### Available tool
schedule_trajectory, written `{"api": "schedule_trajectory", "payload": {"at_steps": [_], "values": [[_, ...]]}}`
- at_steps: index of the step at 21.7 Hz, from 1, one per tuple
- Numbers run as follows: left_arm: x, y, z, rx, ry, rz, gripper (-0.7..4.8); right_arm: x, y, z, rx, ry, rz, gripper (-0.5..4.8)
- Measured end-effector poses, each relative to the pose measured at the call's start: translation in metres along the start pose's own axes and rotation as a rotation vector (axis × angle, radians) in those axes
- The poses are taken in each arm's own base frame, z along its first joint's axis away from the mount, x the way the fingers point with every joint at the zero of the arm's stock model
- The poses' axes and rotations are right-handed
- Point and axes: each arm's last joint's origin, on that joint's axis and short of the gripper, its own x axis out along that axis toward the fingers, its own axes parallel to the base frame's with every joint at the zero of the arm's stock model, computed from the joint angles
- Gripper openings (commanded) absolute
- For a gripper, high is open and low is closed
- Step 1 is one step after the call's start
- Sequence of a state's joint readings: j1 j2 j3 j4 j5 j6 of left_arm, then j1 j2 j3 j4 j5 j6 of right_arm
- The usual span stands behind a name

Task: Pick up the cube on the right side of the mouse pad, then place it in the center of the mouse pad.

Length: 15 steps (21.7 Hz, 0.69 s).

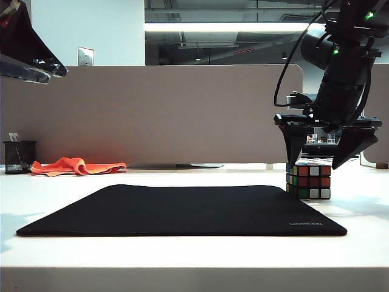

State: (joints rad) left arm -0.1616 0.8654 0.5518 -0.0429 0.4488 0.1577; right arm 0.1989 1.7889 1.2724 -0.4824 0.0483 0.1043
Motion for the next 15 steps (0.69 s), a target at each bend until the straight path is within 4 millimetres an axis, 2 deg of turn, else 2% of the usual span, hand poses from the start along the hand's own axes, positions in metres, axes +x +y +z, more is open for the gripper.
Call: {"api": "schedule_trajectory", "payload": {"at_steps": [2, 13, 15], "values": [[0.0, 0.0, 0.0, 0.0, 0.0, 0.0, 2.25, 0.0, -0.0008, -0.0003, 0.002, 0.004, 0.0, 3.75], [0.0, 0.0, 0.0, 0.0, 0.0, 0.0, 2.25, -0.0002, -0.0004, -0.0009, 0.002, 0.012, 0.023, 3.75], [0.0, 0.0, 0.0, 0.0, 0.0, 0.0, 2.25, -0.0051, -0.0004, 0.0011, 0.003, -0.009, 0.023, 3.75]]}}
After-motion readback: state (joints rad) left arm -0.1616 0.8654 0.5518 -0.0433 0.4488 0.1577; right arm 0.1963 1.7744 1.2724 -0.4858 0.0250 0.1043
